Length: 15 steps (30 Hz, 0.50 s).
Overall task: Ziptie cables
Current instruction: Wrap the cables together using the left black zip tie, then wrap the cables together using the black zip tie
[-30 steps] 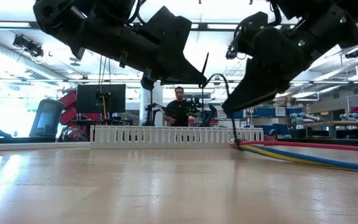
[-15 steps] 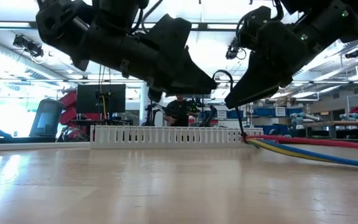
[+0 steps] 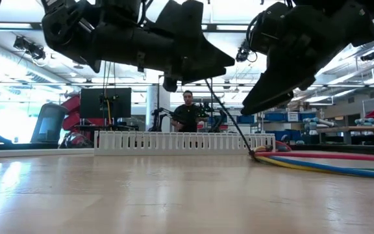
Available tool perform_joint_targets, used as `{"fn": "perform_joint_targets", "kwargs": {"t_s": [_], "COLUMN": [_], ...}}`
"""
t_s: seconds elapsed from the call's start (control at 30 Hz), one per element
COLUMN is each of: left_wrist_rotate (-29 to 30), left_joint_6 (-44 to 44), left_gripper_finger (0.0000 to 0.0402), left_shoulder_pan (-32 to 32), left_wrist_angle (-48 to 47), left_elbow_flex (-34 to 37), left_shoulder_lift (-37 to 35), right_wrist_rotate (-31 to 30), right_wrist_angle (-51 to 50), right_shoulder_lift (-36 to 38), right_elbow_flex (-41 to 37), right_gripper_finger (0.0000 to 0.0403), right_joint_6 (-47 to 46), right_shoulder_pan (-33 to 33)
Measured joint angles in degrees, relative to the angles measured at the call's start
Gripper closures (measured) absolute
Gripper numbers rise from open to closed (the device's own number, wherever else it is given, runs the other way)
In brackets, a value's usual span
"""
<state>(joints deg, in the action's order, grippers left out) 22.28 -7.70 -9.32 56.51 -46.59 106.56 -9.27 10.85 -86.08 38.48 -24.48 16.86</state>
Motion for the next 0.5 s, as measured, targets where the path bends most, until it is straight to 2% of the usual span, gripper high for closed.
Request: {"fn": "perform_joint_targets", "kwargs": {"t_s": [0.17,0.4,0.5], "left_wrist_rotate": [0.1,2.9,2.9], "left_joint_6": [0.1,4.5,3.9], "left_gripper_finger": [0.0224,0.0224,0.0224], "left_shoulder_pan": [0.4,1.6,4.3], "left_wrist_angle": [-0.6,-2.6,-10.2], "left_elbow_flex": [0.0,0.0,0.0], "left_shoulder_lift": [0.0,-1.1,-4.5], "right_wrist_rotate": [2.3,-5.6,-8.1], "right_wrist_angle": [-3.3,-21.6,-25.9], "right_shoulder_lift": [0.3,3.9,6.1], "right_elbow_flex": [0.0,0.0,0.0], "right_gripper_finger": [0.0266,0.0266,0.0267], "right_joint_6": [-1.5,-6.3,-8.0], "right_shoulder_pan": [0.0,0.6,2.1]}}
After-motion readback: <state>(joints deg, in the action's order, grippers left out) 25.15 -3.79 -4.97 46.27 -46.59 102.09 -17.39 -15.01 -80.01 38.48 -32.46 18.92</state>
